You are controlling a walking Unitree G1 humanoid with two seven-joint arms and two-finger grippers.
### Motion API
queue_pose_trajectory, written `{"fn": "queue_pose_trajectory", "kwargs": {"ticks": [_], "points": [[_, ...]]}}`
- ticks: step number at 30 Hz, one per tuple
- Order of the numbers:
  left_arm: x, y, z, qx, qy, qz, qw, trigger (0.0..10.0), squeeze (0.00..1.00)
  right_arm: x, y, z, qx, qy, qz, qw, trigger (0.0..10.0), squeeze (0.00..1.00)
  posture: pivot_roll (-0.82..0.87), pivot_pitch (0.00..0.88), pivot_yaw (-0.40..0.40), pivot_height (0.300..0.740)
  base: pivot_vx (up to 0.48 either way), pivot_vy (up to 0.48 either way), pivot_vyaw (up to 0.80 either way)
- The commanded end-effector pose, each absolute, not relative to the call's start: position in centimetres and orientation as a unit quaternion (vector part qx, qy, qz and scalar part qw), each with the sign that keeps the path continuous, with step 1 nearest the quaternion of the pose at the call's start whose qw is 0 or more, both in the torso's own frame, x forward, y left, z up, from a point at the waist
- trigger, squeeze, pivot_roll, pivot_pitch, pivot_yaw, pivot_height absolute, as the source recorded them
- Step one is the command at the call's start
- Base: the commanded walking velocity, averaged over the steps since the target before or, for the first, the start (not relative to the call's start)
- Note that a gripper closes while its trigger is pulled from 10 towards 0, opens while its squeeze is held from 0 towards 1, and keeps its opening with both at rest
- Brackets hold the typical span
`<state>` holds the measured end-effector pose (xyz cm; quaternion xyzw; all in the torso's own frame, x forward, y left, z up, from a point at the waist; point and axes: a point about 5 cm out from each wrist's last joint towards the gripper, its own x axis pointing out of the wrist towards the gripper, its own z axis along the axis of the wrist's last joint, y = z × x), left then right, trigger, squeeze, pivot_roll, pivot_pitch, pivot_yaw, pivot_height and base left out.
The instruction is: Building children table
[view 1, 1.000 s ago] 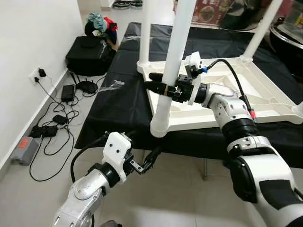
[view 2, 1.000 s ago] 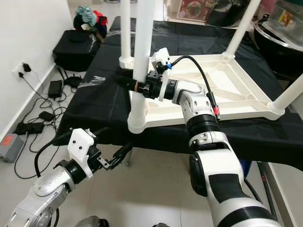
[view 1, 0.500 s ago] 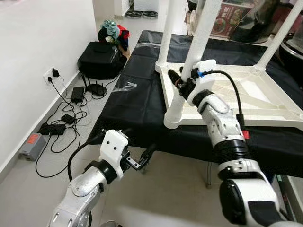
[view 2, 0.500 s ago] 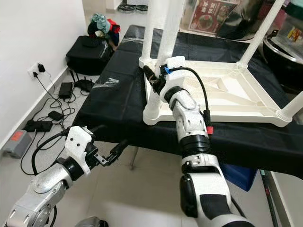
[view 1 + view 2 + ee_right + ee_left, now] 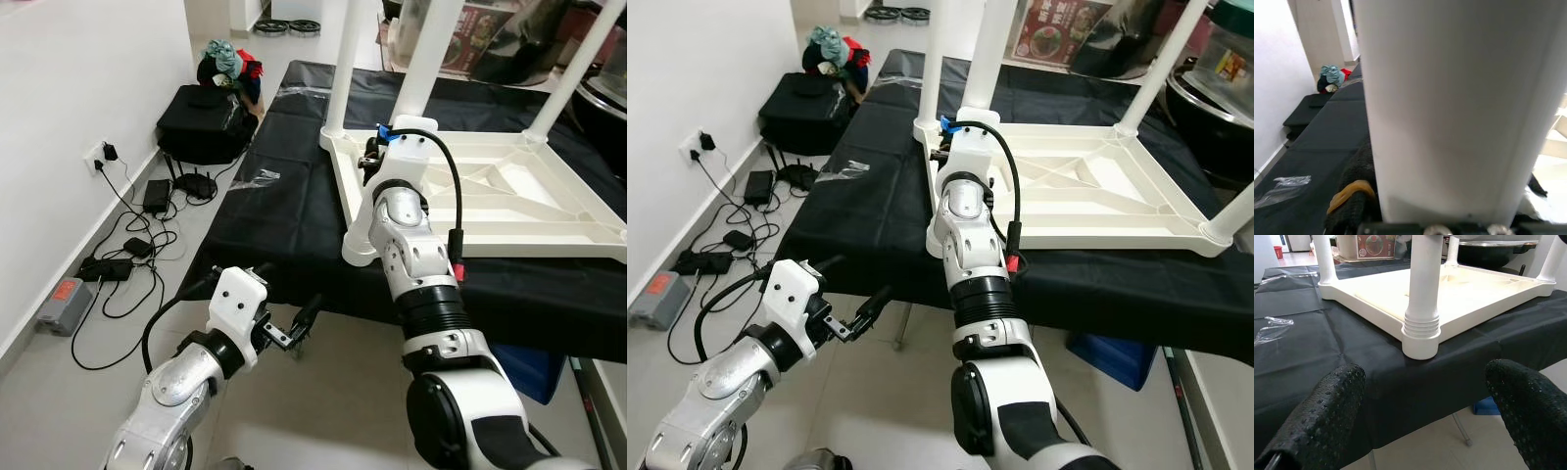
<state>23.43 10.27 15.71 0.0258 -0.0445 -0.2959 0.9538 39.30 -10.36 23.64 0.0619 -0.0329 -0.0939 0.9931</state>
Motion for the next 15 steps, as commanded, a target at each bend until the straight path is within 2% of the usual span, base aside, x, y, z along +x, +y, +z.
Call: {"fn": "queue_pose_trajectory", "kwargs": {"ticks": [1,5,6,7,10,11,12,15], "points": [[23.3,9.9,15.2,0.021,-0.037,-0.3,0.953,10.0,0.0,39.5,-10.6,22.1,0.097,0.012,-0.086,0.991,10.0,0.0,0.16,0.078,-0.083,0.74,0.0,0.0,0.0],[23.3,9.9,15.2,0.021,-0.036,-0.299,0.953,10.0,0.0,39.5,-9.3,22.6,0.092,0.001,-0.018,0.996,10.0,0.0,0.16,0.077,-0.084,0.74,0.0,0.0,0.0],[23.3,10.0,15.2,0.022,-0.035,-0.298,0.954,10.0,0.0,39.3,-8.9,22.8,0.082,-0.011,0.015,0.996,10.0,1.0,0.16,0.074,-0.081,0.74,0.0,0.0,0.0],[23.3,10.0,15.2,0.022,-0.035,-0.298,0.954,10.0,0.0,39.3,-8.9,22.8,0.082,-0.011,0.015,0.996,10.0,1.0,0.16,0.074,-0.081,0.74,0.0,0.0,0.0],[23.3,9.9,15.1,0.023,-0.036,-0.299,0.953,10.0,0.0,38.7,-8.9,22.3,0.074,-0.019,0.105,0.992,10.0,1.0,0.16,0.072,-0.082,0.74,0.0,0.0,0.0],[23.3,9.9,15.1,0.023,-0.036,-0.299,0.953,10.0,0.0,38.7,-8.9,22.3,0.074,-0.019,0.105,0.992,10.0,1.0,0.16,0.072,-0.082,0.74,0.0,0.0,0.0],[23.3,9.9,15.1,0.022,-0.036,-0.299,0.953,10.0,0.0,38.5,-9.3,21.8,0.067,-0.011,0.161,0.985,10.0,1.0,0.16,0.072,-0.082,0.74,0.0,0.0,0.0],[23.3,9.9,15.1,0.022,-0.036,-0.299,0.953,10.0,0.0,38.5,-9.6,21.7,0.063,-0.008,0.162,0.985,10.0,1.0,0.16,0.072,-0.082,0.74,0.0,0.0,0.0]]}}
